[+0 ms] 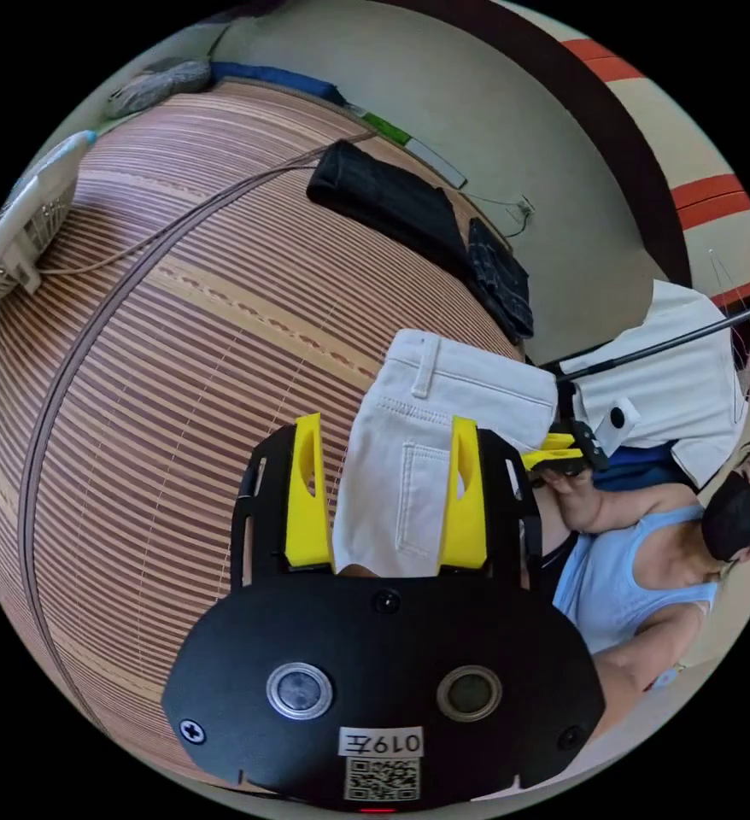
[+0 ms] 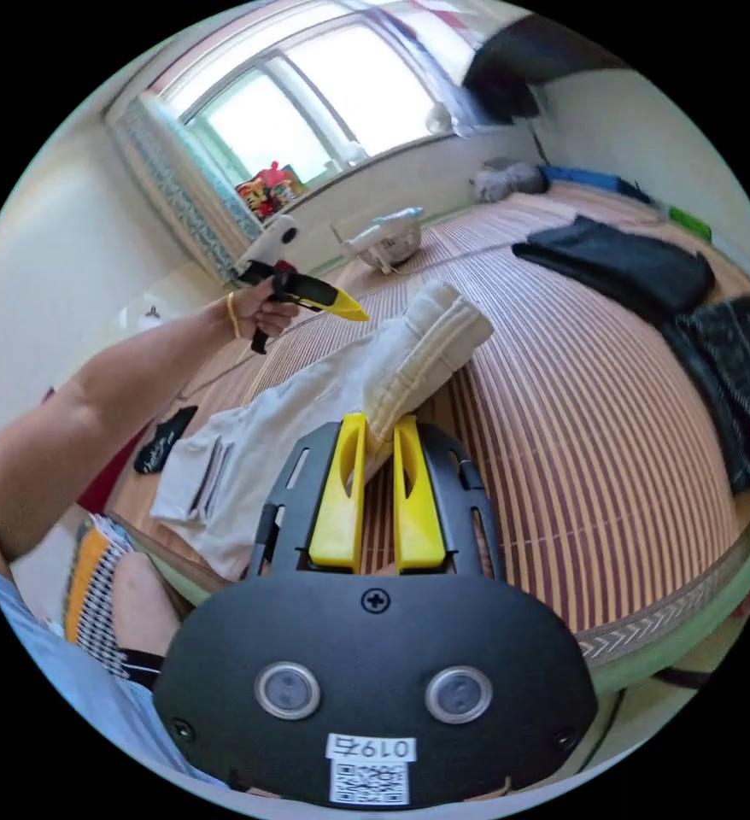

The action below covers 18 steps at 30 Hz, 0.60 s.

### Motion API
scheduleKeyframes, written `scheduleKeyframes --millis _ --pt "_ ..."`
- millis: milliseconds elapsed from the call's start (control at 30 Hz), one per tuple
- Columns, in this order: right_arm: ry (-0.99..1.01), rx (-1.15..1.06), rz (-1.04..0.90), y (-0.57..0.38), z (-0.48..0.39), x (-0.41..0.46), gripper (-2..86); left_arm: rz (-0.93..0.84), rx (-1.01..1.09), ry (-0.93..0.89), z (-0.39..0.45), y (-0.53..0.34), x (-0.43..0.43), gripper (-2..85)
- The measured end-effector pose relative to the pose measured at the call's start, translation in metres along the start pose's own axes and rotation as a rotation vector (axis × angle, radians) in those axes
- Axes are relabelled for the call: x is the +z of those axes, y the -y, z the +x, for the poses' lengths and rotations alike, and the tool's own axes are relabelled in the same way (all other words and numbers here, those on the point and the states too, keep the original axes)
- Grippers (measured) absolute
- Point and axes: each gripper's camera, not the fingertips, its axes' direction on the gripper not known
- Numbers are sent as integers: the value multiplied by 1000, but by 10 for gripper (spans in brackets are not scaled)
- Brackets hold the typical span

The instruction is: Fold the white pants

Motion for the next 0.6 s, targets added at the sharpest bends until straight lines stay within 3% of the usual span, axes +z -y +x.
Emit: scheduleKeyframes --millis 267,600 --pt "-48 -332 66 -17 -92 -15 55 -57 130 -157 -63 6 -7 184" --pt "13 -431 105 -30 -148 -18 54 -65 314 -494 -100 -10 -26 176"
